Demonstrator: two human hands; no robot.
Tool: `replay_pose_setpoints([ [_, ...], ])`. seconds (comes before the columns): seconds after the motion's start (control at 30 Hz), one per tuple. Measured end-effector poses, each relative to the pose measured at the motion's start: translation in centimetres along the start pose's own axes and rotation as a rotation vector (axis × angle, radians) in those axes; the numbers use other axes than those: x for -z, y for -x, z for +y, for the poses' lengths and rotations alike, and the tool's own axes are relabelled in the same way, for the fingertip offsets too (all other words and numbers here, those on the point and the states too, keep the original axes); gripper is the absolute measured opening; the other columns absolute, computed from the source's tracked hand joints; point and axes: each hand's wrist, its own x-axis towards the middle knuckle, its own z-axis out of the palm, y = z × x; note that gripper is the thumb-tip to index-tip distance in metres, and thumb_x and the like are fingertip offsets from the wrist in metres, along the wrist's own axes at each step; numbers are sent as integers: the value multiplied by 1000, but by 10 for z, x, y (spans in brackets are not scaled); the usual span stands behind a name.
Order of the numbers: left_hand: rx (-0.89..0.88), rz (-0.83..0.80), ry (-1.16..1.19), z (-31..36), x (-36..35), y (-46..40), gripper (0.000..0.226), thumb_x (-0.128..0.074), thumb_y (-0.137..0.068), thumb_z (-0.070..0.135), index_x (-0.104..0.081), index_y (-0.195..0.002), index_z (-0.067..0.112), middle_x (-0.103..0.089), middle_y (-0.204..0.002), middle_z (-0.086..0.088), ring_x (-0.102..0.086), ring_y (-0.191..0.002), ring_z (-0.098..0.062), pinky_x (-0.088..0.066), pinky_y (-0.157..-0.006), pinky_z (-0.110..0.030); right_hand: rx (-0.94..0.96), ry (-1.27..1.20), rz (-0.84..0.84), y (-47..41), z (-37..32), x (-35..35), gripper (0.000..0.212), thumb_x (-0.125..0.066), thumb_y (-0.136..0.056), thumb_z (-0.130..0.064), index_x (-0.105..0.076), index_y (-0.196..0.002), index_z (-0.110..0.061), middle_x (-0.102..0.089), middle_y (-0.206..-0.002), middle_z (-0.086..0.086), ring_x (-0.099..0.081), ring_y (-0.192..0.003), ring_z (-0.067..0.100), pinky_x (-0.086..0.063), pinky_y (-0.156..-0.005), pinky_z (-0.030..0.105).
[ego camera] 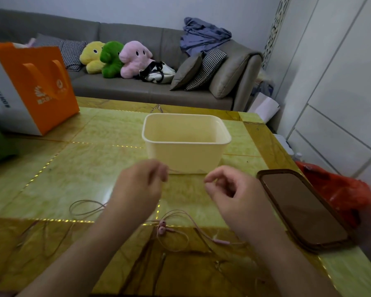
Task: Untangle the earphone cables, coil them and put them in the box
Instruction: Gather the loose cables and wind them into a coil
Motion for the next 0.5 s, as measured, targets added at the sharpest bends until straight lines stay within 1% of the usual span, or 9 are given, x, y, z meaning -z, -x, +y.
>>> replay_pose_setpoints([
  [0.07, 151, 158, -54, -11, 14, -10, 27, -55, -105, 19, -68, -82, 19, -56, -61, 8, -51, -58, -7, -32, -52, -26, -29, -15, 92, -4, 4, 13, 17, -76, -95, -15, -74, -82, -25, -65, -68, 1, -57, -58, 17, -49, -51, 36],
  [0.13, 250, 166, -128, -26, 22, -17, 26, -52, -107, 20, -69, -88, 19, -62, -74, 2, -56, -65, -14, -32, -54, -31, -38, -12, 160, -7, 8, 24, 18, -76, -96, -17, -74, -80, -25, -68, -71, 1, -63, -66, 19, -55, -61, 39],
  [0.2, 262, 93, -200, -36, 21, -19, 22, -52, -105, 20, -71, -95, 20, -68, -93, -3, -63, -79, -20, -39, -64, -33, -2, 50, 156, -7, 8, 25, 19, -74, -97, -19, -73, -79, -26, -67, -70, -3, -62, -65, 14, -54, -59, 35],
  [0.23, 223, 42, -192, -34, 17, -16, 18, -54, -104, 20, -72, -101, 21, -68, -105, -2, -66, -92, -21, -44, -75, -34, 22, 89, 125, -6, 6, 22, 20, -74, -98, -19, -71, -79, -26, -65, -68, -6, -60, -62, 12, -51, -54, 32],
  [0.3, 79, -112, -83, -17, 10, -8, 21, -57, -104, 24, -70, -120, 27, -63, -126, 9, -61, -114, -10, -44, -95, -29, 65, 144, 28, -2, 1, 8, 20, -73, -99, -19, -70, -81, -27, -62, -66, -11, -57, -59, 8, -42, -50, 21],
  [0.33, 9, -214, 9, -5, 7, -2, 24, -57, -105, 28, -69, -125, 30, -63, -128, 16, -59, -117, -2, -43, -98, -25, 98, 160, -16, 0, -2, -1, 17, -73, -98, -20, -70, -83, -26, -62, -68, -12, -59, -62, 8, -42, -52, 21],
  [0.37, -37, -327, 98, 8, 4, 4, 23, -56, -106, 33, -71, -123, 31, -68, -123, 21, -61, -114, 2, -47, -97, -25, 137, 170, -43, 1, -4, -9, 14, -73, -98, -23, -71, -84, -26, -63, -70, -12, -60, -65, 10, -45, -55, 25],
  [0.43, -49, -493, 128, 21, -5, 13, 26, -51, -108, 37, -73, -98, 28, -74, -88, 17, -67, -83, 2, -56, -81, -34, 191, 181, -61, 3, -4, -19, 11, -70, -95, -27, -70, -85, -25, -62, -72, -11, -60, -69, 12, -49, -59, 38],
  [0.5, -50, -463, 53, 18, -10, 13, 36, -52, -107, 37, -67, -77, 23, -63, -61, 10, -58, -57, -5, -51, -61, -36, 175, 186, -71, 2, -1, -19, 10, -71, -94, -29, -69, -85, -26, -61, -69, -10, -60, -66, 14, -49, -58, 40],
])
